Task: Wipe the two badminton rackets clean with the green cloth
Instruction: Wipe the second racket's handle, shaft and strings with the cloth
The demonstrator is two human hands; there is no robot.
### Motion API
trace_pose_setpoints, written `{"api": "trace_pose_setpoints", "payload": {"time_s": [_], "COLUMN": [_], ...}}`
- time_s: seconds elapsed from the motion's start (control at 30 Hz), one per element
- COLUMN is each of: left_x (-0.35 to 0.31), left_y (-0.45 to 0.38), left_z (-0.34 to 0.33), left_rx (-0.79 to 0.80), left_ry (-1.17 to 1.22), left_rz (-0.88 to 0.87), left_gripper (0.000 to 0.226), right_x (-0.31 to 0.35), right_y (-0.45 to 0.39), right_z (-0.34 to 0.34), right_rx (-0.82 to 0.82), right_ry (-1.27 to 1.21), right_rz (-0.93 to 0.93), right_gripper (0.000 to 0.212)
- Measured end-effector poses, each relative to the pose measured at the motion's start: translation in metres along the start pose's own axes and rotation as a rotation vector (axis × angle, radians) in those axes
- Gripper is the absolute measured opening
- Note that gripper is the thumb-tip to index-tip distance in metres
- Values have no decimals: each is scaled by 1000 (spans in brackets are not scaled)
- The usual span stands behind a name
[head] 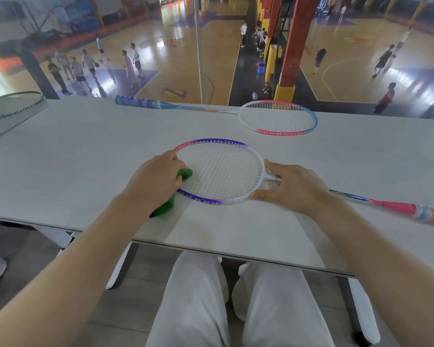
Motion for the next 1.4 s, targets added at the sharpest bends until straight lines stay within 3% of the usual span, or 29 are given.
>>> {"api": "trace_pose_setpoints", "payload": {"time_s": [0.5, 1.2, 1.4], "left_x": [15, 17, 49], "left_y": [-119, 25, 5], "left_z": [-10, 5, -1], "left_rx": [43, 115, -8], "left_ry": [-34, 290, 109], "left_rz": [-66, -98, 4], "left_gripper": [30, 27, 32], "right_x": [-4, 0, -2], "right_y": [-9, -4, -3], "right_z": [-4, -2, -1], "right_rx": [-8, 2, 16], "right_ry": [15, 0, 13], "right_rz": [-11, -38, -24], "right_gripper": [85, 92, 97]}}
Point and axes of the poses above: each hand's wrist, its own y-axis away from the middle knuckle, its own z-axis out of the back of the hand, x = y × z, the point moved 3 cm from there along -y, towards the middle knuckle, and after that the axes turned 1 degree about -z, right-handed, at the moved point
